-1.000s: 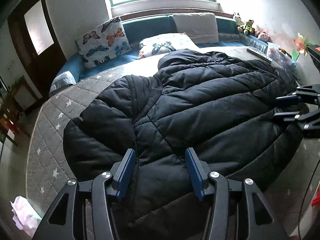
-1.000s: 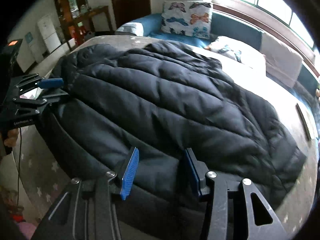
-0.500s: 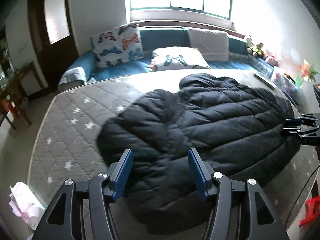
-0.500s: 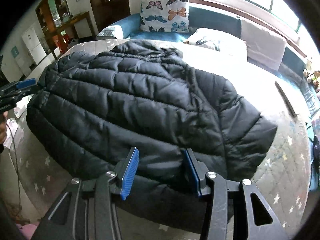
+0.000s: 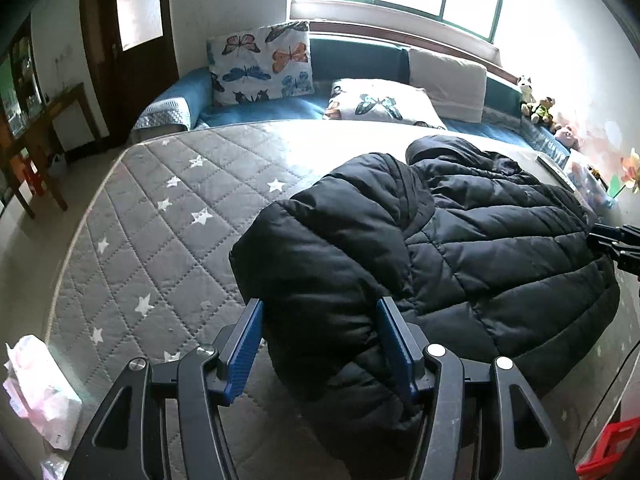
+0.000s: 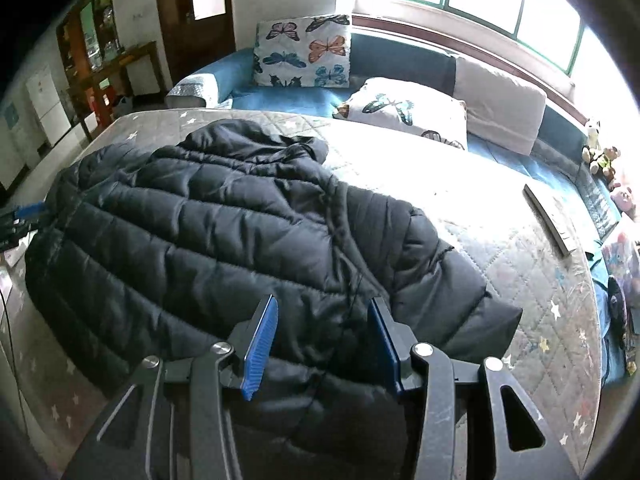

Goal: Fold large clothes

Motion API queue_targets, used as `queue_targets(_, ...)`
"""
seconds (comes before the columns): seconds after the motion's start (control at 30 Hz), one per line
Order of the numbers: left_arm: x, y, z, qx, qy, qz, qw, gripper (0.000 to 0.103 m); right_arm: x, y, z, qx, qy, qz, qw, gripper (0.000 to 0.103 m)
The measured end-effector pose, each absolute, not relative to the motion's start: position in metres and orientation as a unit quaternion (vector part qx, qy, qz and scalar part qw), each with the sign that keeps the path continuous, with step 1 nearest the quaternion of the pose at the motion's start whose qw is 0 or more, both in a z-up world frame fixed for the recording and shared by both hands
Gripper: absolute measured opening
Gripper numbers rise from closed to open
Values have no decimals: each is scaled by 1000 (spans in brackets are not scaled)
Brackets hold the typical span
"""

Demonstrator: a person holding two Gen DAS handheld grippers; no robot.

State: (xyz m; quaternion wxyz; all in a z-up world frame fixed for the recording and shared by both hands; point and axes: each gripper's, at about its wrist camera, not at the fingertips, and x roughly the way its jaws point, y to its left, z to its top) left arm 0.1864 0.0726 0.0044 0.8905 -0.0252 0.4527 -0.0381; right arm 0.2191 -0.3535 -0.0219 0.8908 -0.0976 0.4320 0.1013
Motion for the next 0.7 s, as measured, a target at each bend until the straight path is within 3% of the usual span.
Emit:
queue_targets(0.43,200,70,-10,-58,463,-41,883,63,251,-373,-47,-88,458,69,882,51)
queue_targets(0.7,185,82,4,-65,453,-35,888,64,220,-379,-20,-67,464,102,877,51)
